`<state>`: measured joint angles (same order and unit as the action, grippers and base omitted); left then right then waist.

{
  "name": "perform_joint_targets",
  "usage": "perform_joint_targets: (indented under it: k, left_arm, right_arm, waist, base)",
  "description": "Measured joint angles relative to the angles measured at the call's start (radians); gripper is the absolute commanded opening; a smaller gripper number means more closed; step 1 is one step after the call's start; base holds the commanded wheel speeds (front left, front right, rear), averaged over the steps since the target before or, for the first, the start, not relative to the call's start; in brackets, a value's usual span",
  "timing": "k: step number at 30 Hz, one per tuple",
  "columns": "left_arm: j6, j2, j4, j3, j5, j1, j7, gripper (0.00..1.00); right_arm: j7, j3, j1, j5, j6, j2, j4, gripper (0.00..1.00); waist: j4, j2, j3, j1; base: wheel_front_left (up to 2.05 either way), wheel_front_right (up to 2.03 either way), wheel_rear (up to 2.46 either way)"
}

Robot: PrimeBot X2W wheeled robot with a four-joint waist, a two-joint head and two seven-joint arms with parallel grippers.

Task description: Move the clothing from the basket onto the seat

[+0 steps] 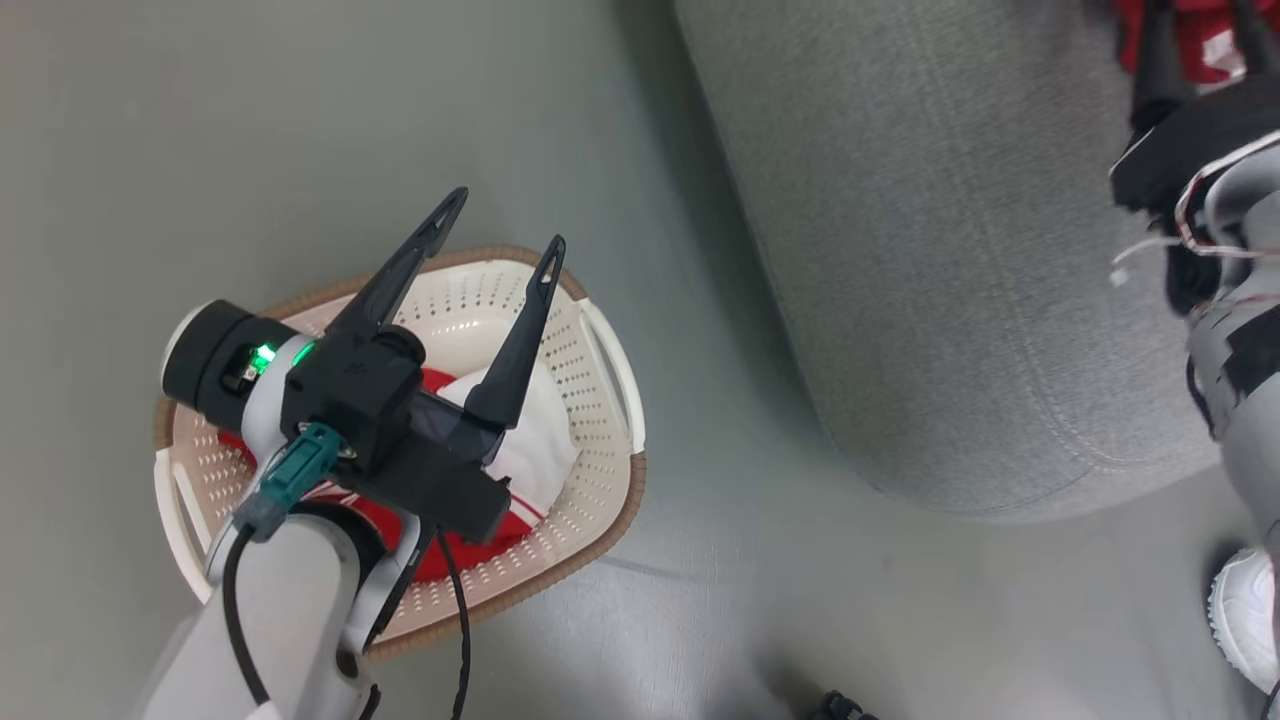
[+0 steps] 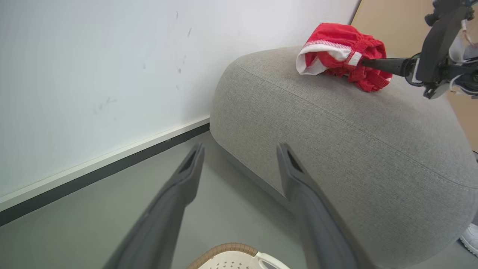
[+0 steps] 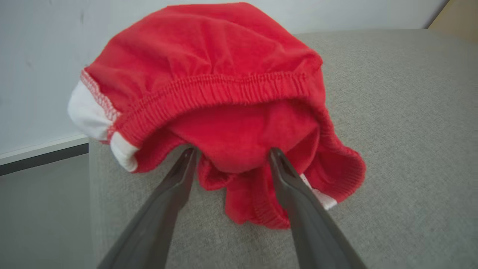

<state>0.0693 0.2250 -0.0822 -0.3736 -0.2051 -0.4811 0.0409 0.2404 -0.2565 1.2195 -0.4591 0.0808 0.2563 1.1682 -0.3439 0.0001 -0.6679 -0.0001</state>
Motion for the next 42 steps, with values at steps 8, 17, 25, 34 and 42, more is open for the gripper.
perform_joint_targets:
  k: [8,17,25,34,42]
  left_arm:
    - [-0.008,-0.012,0.057,0.007,-0.043,0.052,-0.040,1.00]
    - [-0.021,-0.048,0.137,0.030,-0.088,0.098,-0.101,1.00]
    - [-0.044,-0.067,0.199,0.077,-0.118,0.154,-0.161,1.00]
    - [-0.062,-0.066,0.260,0.132,-0.157,0.235,-0.221,1.00]
    - [-0.085,-0.061,0.292,0.172,-0.176,0.327,-0.245,1.00]
  right_arm:
    - [0.009,-0.053,-0.078,0.040,0.018,-0.022,-0.004,1.00]
    - [0.009,-0.081,-0.132,0.074,0.026,-0.026,-0.049,1.00]
    - [0.013,-0.096,-0.175,0.090,0.034,-0.045,-0.123,1.00]
    - [0.013,-0.112,-0.288,0.094,0.035,-0.089,-0.209,1.00]
    - [0.013,-0.126,-0.424,0.101,0.035,-0.129,-0.280,1.00]
  waist:
    - [-0.032,-0.0003,0.090,0.0000]
    - [-0.036,-0.0002,0.205,-0.0001]
    - [-0.011,-0.0003,0.317,-0.0001]
    - [0.043,-0.0003,0.443,-0.0001]
    - [0.083,-0.0003,0.547,-0.0001]
  base:
    - [0.00,0.00,0.00]
    - [0.00,0.00,0.00]
    - [0.00,0.00,0.00]
    - [0.00,0.00,0.00]
    - [0.00,0.00,0.00]
